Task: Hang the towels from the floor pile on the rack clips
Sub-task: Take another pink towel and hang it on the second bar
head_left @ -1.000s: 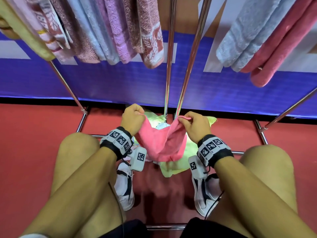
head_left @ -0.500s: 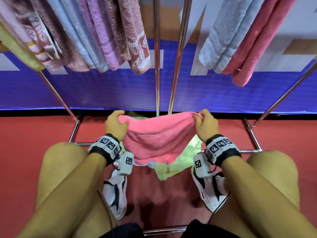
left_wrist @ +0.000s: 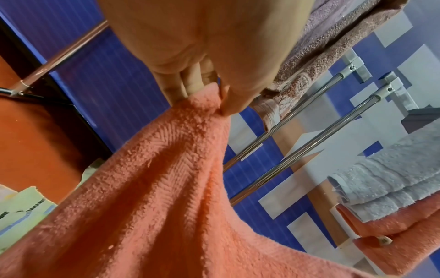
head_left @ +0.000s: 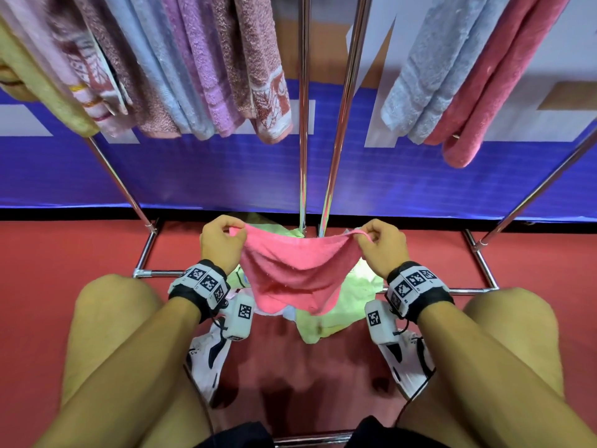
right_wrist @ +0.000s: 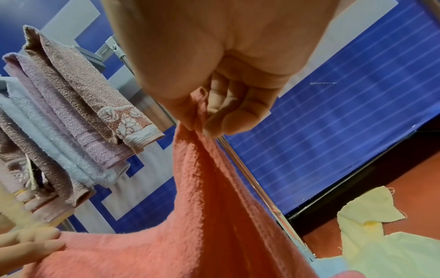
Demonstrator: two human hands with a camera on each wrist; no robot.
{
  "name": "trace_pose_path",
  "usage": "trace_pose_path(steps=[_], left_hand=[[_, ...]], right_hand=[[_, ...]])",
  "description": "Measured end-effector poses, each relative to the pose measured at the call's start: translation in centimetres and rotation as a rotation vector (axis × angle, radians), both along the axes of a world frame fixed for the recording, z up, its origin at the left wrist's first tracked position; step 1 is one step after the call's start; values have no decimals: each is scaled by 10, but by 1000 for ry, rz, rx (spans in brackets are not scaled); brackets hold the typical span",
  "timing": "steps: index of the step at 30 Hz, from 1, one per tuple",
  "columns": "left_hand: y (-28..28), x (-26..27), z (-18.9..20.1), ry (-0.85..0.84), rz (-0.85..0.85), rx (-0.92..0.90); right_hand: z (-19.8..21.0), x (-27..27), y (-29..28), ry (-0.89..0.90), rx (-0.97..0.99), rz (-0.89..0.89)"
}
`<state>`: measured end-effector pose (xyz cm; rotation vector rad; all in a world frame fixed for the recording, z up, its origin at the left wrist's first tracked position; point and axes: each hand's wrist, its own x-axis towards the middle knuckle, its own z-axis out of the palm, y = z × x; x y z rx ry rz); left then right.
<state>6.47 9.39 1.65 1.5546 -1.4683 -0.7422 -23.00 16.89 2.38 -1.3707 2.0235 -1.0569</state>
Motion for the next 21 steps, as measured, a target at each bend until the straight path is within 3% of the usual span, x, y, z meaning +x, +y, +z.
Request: trace_pose_path(steps=[5,10,17,21], left_hand=[[0,-1,-7,145,-20,56],[-2,-9,-9,218,-39,146],[-8,-8,4,327,215,58],[2,-24,12,513,72,180]], right_hand=[[-5,6,-3,-48,-10,22],[-5,11,-4,-206,54,65],[10,13,-6,-388,-16,-61],[19,28,-5,-496,19,41]])
